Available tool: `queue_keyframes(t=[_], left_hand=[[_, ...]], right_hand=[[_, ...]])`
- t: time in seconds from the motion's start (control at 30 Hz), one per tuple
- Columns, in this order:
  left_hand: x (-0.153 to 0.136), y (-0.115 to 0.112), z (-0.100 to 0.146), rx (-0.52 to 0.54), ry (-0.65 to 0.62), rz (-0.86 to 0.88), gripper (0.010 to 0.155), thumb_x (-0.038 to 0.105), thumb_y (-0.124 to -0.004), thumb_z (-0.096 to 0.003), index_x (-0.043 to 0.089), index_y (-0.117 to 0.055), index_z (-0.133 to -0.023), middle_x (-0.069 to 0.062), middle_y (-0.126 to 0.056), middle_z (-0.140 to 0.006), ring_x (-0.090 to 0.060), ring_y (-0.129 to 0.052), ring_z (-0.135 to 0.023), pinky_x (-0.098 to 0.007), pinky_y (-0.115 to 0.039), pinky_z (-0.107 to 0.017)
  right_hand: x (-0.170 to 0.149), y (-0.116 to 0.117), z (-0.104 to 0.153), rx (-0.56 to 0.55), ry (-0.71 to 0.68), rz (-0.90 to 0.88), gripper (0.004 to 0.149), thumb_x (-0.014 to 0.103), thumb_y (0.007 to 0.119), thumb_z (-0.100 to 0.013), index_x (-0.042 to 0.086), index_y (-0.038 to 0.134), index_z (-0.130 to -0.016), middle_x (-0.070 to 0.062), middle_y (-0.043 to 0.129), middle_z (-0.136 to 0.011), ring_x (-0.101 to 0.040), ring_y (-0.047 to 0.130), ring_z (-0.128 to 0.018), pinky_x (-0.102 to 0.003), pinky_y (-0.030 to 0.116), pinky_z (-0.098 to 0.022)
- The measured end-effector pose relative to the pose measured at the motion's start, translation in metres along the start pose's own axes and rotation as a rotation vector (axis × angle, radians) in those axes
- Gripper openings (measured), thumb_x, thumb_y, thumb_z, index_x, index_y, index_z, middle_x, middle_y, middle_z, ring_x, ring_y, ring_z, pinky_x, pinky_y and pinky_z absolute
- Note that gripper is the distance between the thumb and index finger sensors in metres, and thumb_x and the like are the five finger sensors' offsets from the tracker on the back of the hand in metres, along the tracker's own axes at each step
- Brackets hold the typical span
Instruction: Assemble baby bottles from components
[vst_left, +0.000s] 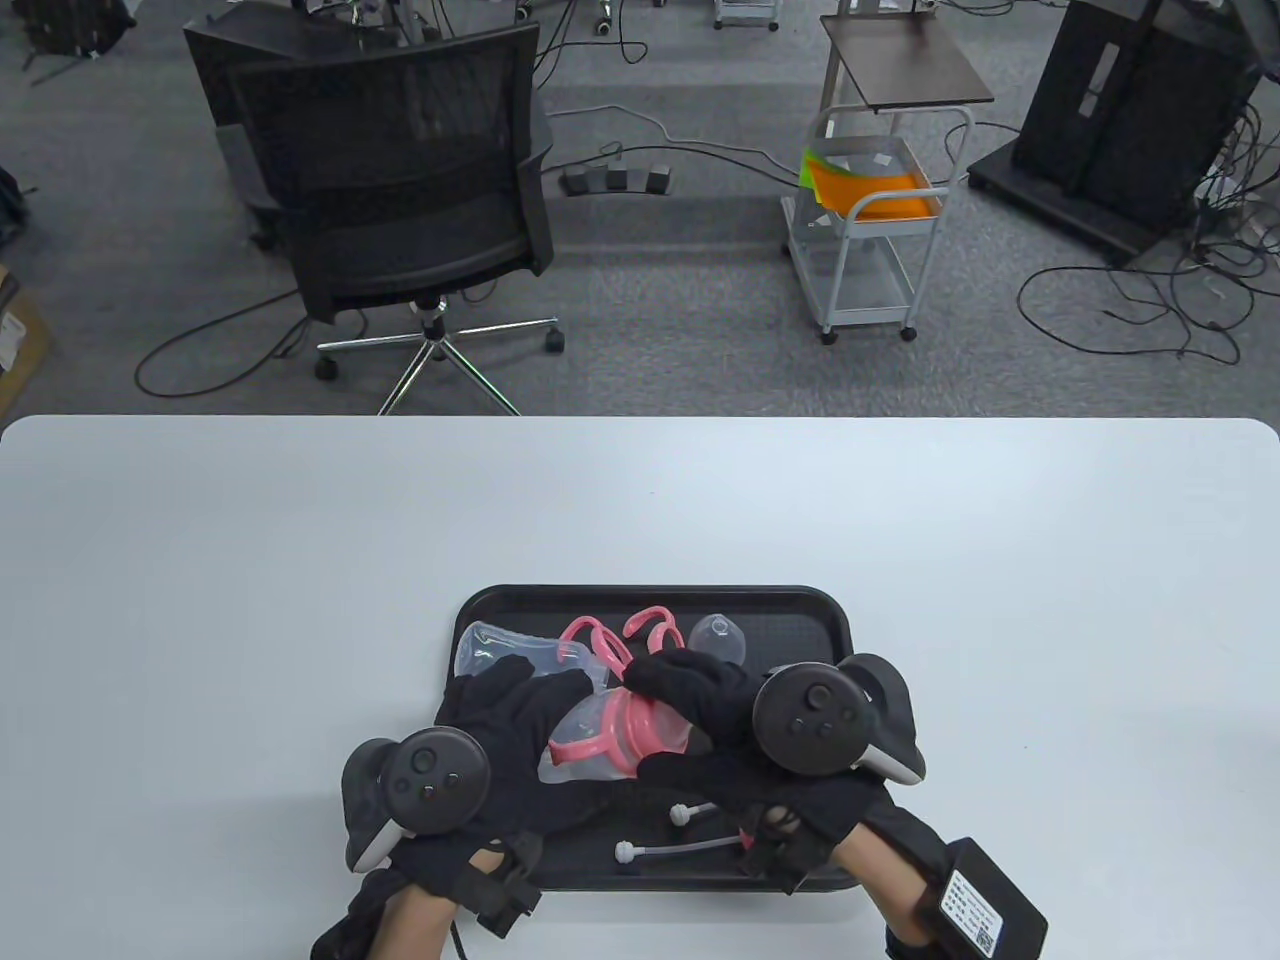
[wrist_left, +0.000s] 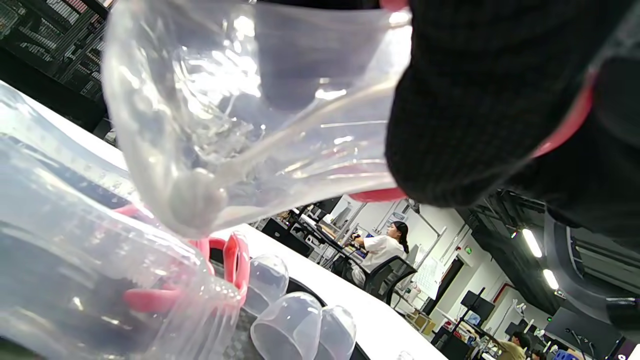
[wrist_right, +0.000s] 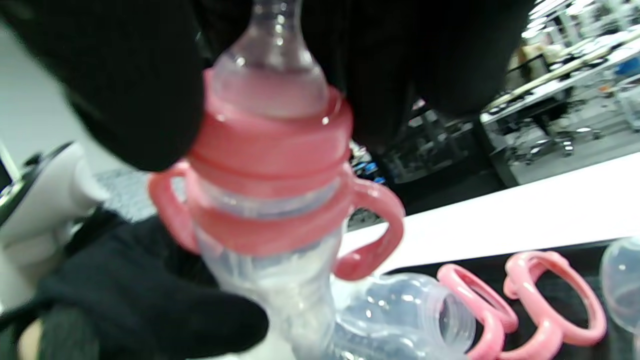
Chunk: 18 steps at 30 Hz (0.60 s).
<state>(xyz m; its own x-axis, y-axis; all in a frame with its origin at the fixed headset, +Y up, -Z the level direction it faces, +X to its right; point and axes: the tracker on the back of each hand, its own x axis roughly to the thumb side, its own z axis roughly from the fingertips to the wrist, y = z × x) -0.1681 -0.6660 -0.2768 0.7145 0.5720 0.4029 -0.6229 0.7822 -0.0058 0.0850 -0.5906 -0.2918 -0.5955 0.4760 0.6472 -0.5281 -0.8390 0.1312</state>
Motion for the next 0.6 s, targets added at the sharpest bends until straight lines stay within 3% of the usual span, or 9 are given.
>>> queue_keyframes(t=[0.13,0.43,0.53,0.6], left_hand=[[0.000,-0.001,-0.001,-0.003,0.003,0.003,0.099,0.060,-0.114,-0.0272,0.028,-0.067,-0.109,0.001,-0.077,-0.107,-0.048,-0.055,-0.107,-0.078,-0.031,-0.072],[-0.006,-0.001,-0.004,-0.061,0.002,0.038,0.099,0.063,-0.113,-0.0269,0.026,-0.070,-0.108,-0.002,-0.080,-0.104,-0.046,-0.054,-0.108,-0.078,-0.032,-0.072],[-0.007,-0.003,-0.005,-0.061,-0.006,0.051,0.099,0.062,-0.113,-0.0267,0.025,-0.070,-0.108,-0.003,-0.080,-0.104,-0.046,-0.053,-0.108,-0.078,-0.031,-0.072],[-0.008,-0.003,-0.006,-0.077,-0.010,0.058,0.099,0.062,-0.113,-0.0269,0.026,-0.070,-0.109,-0.002,-0.080,-0.104,-0.046,-0.052,-0.108,-0.078,-0.031,-0.073]], right_hand=[[0.001,0.001,-0.001,0.050,-0.041,-0.021,0.070,0.027,0.100,-0.034,0.032,0.070,-0.097,0.004,0.064,-0.105,-0.038,0.074,-0.094,-0.051,0.079,-0.061],[0.010,0.004,0.000,0.052,-0.134,0.090,0.064,0.017,0.100,-0.035,0.035,0.074,-0.091,0.010,0.063,-0.105,-0.033,0.066,-0.100,-0.046,0.077,-0.067],[0.009,0.006,0.000,0.060,-0.086,0.110,0.070,0.025,0.098,-0.036,0.024,0.066,-0.099,-0.006,0.063,-0.106,-0.045,0.076,-0.091,-0.045,0.084,-0.059],[0.009,0.006,0.000,0.052,-0.080,0.162,0.074,0.033,0.095,-0.037,0.021,0.062,-0.102,-0.013,0.065,-0.105,-0.044,0.081,-0.088,-0.044,0.088,-0.056]])
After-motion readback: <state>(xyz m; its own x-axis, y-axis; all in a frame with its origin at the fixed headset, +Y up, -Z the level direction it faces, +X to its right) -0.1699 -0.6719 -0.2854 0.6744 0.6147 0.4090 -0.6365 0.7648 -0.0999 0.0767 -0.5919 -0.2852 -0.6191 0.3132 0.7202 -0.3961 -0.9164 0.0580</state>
